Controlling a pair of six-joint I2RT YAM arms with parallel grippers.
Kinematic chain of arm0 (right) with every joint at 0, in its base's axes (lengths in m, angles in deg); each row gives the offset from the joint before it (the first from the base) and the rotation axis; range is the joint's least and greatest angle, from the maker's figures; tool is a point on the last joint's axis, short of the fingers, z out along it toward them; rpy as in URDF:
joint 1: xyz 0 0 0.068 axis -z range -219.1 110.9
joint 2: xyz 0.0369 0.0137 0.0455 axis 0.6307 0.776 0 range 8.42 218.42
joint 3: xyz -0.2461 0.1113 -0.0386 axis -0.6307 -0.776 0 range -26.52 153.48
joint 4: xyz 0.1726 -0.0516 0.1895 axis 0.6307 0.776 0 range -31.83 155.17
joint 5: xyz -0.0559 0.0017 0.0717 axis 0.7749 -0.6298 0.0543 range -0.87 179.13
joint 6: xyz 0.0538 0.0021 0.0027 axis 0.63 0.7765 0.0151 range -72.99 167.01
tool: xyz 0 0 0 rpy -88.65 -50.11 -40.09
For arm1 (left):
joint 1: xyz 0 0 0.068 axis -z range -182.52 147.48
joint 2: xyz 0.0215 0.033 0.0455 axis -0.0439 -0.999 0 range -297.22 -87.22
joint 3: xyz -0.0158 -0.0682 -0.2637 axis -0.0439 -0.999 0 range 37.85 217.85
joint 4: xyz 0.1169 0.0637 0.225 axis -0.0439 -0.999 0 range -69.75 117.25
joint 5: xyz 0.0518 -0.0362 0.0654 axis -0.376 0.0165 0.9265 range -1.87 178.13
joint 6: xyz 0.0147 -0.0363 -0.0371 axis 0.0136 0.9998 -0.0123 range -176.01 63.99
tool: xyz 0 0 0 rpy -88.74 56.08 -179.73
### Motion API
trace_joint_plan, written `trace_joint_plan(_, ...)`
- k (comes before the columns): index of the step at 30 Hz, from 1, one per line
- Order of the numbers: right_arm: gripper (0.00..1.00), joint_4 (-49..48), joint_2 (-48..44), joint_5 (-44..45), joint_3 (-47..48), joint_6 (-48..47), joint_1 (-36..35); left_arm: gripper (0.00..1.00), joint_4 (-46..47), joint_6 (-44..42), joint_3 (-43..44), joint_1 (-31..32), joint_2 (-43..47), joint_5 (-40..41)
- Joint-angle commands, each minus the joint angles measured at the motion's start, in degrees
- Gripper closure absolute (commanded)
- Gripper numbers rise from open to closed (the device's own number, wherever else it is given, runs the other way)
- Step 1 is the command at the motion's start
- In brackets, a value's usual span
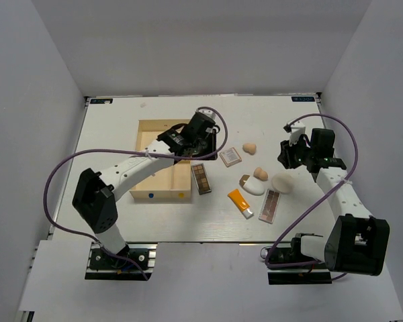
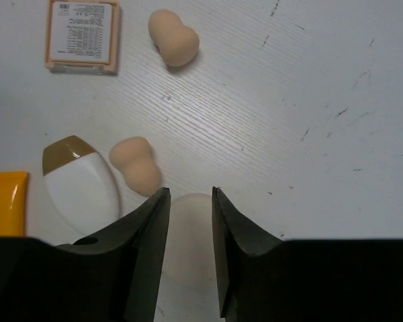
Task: Organize the makeup
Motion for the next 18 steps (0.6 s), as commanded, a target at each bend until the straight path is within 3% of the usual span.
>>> trace_joint_plan(1,0.64,-0.46,-2.34,-3.62,0.41,1.55,-0.17,0.59,-4.3,4.24,4.0,1.87,-1.82,5.44)
trace_joint_plan(2,0.62,-0.55,-2.34,-3.62,-0.02,1.73,-0.17,0.59,-6.22,4.69,5.06,2.74,-2.79,6.4)
trace_joint_plan(3,0.53,-0.72,-2.34,-3.53,-0.2,1.82,-0.17,0.55,-7.72,5.47,6.29,3.28,-5.5,7.37)
trace_joint_plan(4,0.49,-0.9,-2.17,-3.45,-0.38,1.82,-0.17,0.47,-9.74,6.87,9.35,3.28,-7.18,8.16)
trace_joint_plan(5,0.45,-0.99,-2.17,-3.36,-0.38,1.82,-0.17,0.31,-13.85,7.5,11.21,4.06,-9.02,8.69)
trace_joint_plan(8,0.38,-1.25,-1.99,-3.01,-0.73,1.82,-0.26,0.17,-23.34,10.84,19.27,6.09,-16.93,13.52)
trace_joint_plan(11,0.37,-1.51,-1.99,-2.57,-1.17,1.82,-0.26,0.14,-29.07,13.91,23.17,7.67,-21.87,18.27)
trace_joint_plan(18,0.36,-2.22,-2.34,-1.78,-2.49,2.26,-0.08,0.07,-28.65,19.19,17.47,8.81,-22.58,23.46)
